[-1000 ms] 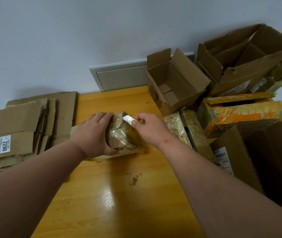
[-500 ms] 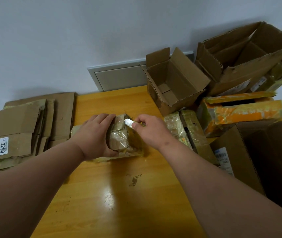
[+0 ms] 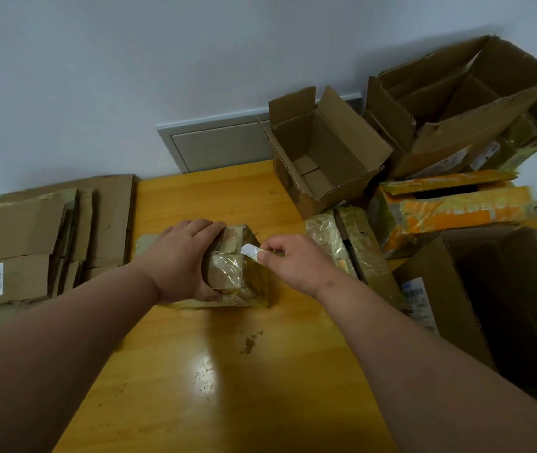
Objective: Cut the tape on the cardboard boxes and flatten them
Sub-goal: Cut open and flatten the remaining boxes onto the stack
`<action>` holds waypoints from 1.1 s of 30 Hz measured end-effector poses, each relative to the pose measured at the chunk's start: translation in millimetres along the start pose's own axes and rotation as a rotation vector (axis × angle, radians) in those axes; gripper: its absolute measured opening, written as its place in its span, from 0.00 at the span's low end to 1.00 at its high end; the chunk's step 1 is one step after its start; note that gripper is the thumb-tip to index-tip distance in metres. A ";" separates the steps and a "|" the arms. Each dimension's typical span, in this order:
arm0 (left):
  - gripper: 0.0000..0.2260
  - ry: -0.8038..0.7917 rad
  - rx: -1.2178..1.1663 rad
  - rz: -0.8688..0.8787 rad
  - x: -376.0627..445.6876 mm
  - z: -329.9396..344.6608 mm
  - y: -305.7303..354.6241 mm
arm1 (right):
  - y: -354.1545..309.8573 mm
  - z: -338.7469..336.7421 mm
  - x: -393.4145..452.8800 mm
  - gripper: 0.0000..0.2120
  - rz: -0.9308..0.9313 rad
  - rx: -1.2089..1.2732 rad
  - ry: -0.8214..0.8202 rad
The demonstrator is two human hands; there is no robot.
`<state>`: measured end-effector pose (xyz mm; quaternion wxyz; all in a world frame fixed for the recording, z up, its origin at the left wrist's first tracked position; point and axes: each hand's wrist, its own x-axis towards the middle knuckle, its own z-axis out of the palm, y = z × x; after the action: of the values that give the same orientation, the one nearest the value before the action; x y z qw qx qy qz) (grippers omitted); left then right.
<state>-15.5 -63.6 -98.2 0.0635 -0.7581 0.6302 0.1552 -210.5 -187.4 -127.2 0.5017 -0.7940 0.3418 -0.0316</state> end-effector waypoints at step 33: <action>0.55 -0.106 0.000 -0.004 16.7 5.7 8.6 | 25.6 33.1 -13.5 0.12 0.137 0.180 0.074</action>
<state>-22.2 -79.3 -107.9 0.0972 -0.7499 0.6247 0.1948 -220.9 -160.8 -160.6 0.5589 -0.7189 0.4094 -0.0570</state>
